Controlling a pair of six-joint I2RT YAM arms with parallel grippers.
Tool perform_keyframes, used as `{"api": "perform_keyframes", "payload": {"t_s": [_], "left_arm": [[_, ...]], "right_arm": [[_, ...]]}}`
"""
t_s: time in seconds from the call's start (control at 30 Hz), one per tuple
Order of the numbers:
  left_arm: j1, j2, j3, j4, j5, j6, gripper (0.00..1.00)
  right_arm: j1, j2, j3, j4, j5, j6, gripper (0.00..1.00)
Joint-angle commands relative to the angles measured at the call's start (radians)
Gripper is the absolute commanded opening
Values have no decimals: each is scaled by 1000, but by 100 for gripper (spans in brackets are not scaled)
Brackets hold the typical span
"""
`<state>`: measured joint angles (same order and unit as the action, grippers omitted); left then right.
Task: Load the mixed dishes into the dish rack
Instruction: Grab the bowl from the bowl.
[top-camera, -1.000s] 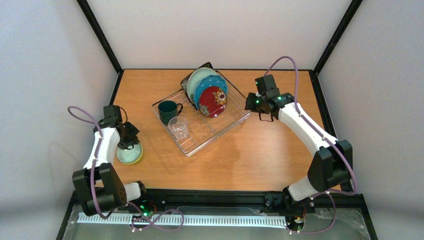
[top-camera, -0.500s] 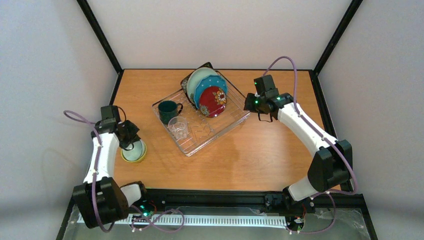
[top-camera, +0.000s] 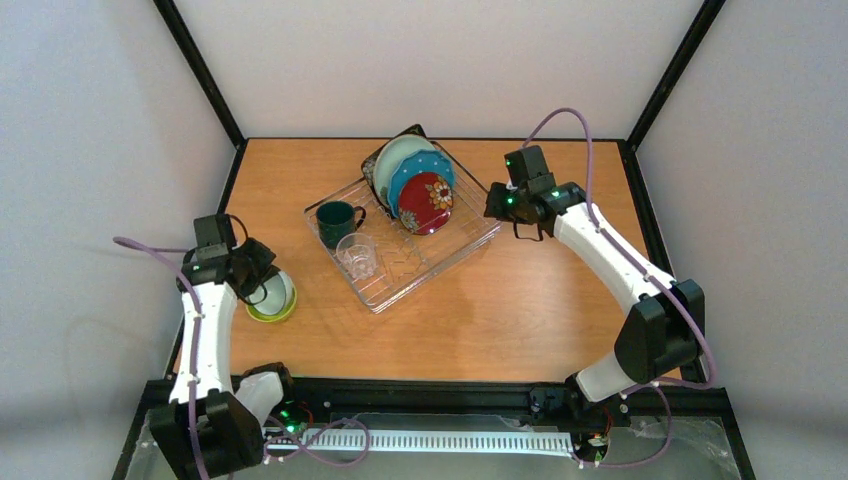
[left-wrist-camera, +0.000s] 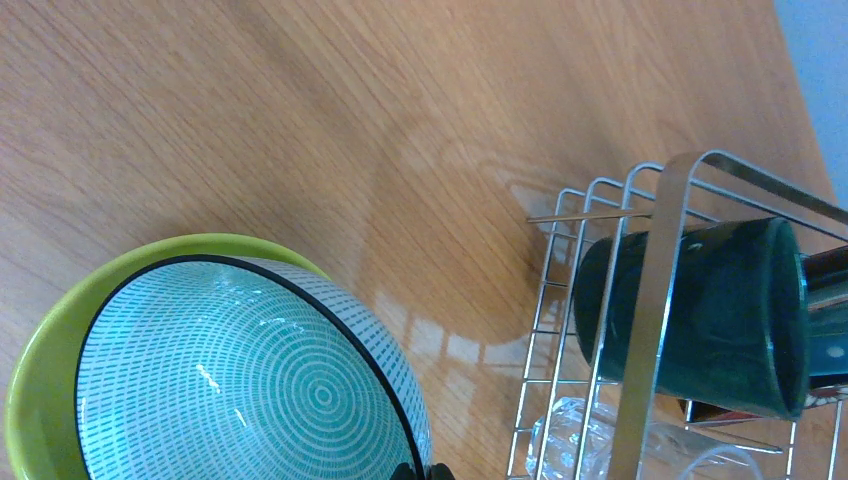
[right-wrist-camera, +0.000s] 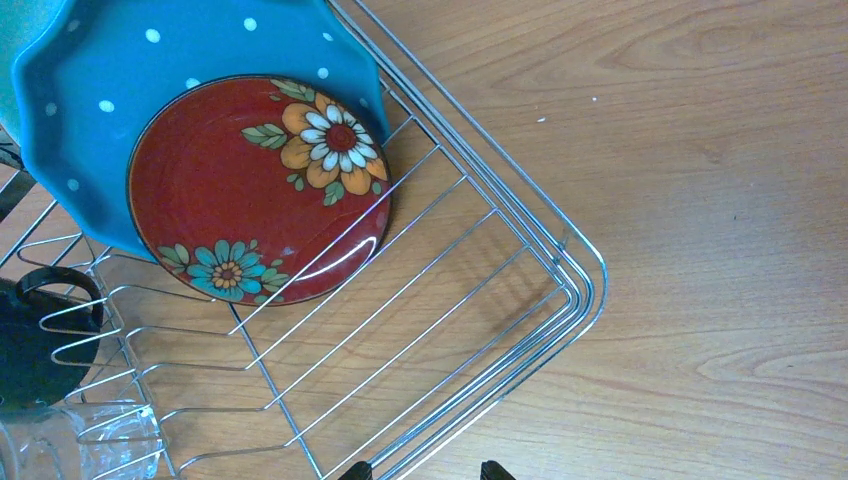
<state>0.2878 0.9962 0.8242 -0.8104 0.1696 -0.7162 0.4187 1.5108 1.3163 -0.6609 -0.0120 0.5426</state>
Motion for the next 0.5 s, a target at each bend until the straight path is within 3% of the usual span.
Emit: {"api": "perform_keyframes", "payload": {"t_s": [0.0,0.47], "left_arm": [[-5,-48,55,-1,14,-33,0],[-6,-92,146,2,38,-43,0]], "right_arm": [[12,21,35,-18,10,-5,63],[19,26,44,-16,10,15,63]]}}
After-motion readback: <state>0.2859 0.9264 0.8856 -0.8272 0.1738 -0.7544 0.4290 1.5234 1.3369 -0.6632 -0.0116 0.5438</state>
